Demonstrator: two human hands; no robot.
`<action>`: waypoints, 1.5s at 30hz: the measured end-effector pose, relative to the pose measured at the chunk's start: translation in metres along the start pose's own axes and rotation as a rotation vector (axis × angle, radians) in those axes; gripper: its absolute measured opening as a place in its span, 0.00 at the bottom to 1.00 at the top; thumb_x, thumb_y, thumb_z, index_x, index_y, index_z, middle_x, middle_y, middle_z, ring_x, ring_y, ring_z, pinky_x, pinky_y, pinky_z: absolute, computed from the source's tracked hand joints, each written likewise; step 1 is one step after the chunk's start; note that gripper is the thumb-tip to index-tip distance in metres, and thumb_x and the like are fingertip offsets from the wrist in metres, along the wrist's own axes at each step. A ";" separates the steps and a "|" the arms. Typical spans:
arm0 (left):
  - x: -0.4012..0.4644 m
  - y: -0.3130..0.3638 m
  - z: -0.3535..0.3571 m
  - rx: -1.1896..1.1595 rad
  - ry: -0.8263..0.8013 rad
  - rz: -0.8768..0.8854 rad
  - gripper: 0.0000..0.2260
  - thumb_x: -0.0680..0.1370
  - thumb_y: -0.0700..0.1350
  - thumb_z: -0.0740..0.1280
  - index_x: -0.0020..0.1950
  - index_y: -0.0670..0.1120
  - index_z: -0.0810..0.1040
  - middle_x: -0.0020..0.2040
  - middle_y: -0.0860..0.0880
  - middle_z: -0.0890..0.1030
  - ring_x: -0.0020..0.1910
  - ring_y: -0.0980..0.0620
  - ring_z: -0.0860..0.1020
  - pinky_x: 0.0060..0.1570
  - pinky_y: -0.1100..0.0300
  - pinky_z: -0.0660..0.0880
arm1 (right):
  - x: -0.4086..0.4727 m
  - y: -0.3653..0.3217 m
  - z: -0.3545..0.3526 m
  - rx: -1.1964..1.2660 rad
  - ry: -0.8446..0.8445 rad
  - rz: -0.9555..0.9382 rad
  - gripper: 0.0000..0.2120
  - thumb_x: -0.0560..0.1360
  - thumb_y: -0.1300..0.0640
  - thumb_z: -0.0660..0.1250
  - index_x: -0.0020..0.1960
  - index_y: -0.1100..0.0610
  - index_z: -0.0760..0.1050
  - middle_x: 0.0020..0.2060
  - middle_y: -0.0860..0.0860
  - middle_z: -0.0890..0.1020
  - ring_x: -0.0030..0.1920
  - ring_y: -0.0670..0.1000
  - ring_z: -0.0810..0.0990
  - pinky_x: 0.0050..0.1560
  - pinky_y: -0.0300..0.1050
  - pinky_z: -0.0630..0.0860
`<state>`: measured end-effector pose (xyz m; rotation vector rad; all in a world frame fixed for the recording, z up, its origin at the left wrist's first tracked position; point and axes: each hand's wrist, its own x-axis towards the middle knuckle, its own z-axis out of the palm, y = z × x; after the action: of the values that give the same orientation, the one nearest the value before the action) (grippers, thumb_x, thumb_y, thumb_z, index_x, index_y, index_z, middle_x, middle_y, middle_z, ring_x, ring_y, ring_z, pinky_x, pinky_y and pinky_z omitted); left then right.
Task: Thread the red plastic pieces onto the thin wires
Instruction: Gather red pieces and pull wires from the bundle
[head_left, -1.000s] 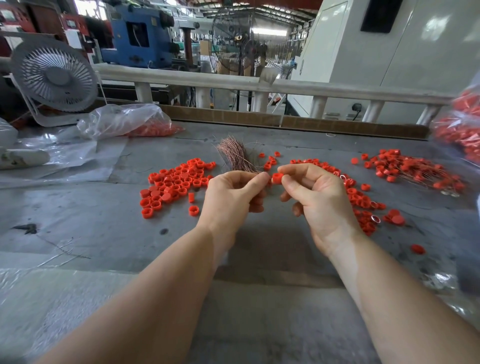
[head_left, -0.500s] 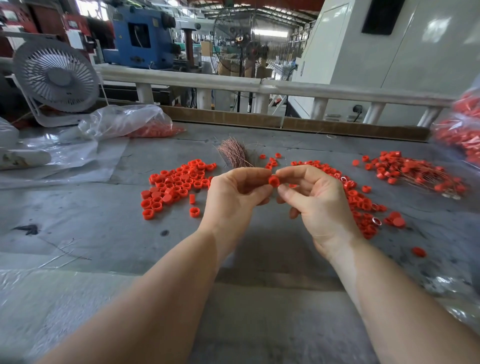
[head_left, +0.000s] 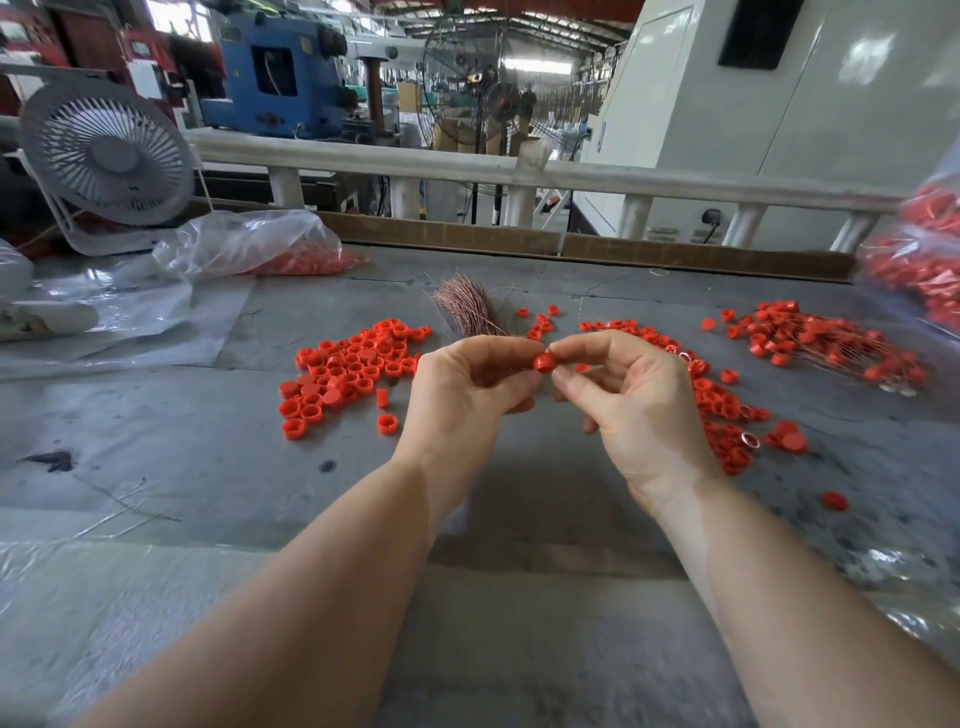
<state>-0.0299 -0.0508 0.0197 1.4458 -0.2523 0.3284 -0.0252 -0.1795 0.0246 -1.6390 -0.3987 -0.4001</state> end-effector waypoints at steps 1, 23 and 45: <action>0.000 0.000 0.000 -0.002 -0.002 -0.003 0.13 0.71 0.29 0.68 0.41 0.48 0.81 0.33 0.56 0.83 0.34 0.63 0.79 0.35 0.70 0.75 | 0.000 0.000 0.000 -0.009 0.001 -0.010 0.13 0.70 0.68 0.70 0.39 0.50 0.79 0.36 0.48 0.83 0.35 0.48 0.78 0.30 0.31 0.68; 0.000 0.006 0.002 -0.143 0.034 -0.195 0.11 0.70 0.27 0.64 0.33 0.41 0.79 0.26 0.48 0.77 0.26 0.56 0.75 0.29 0.67 0.73 | -0.001 0.000 0.003 0.009 -0.001 0.024 0.12 0.70 0.69 0.68 0.36 0.53 0.80 0.27 0.48 0.80 0.27 0.44 0.74 0.28 0.35 0.71; 0.001 0.010 0.000 -0.449 -0.018 -0.405 0.08 0.77 0.35 0.62 0.40 0.39 0.79 0.28 0.49 0.79 0.27 0.57 0.75 0.31 0.68 0.76 | -0.001 0.005 0.000 -0.438 0.060 -0.239 0.04 0.72 0.65 0.70 0.41 0.58 0.81 0.36 0.51 0.80 0.34 0.43 0.74 0.38 0.31 0.70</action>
<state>-0.0323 -0.0499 0.0290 1.0234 -0.0373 -0.0721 -0.0237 -0.1798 0.0198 -2.0037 -0.4877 -0.7558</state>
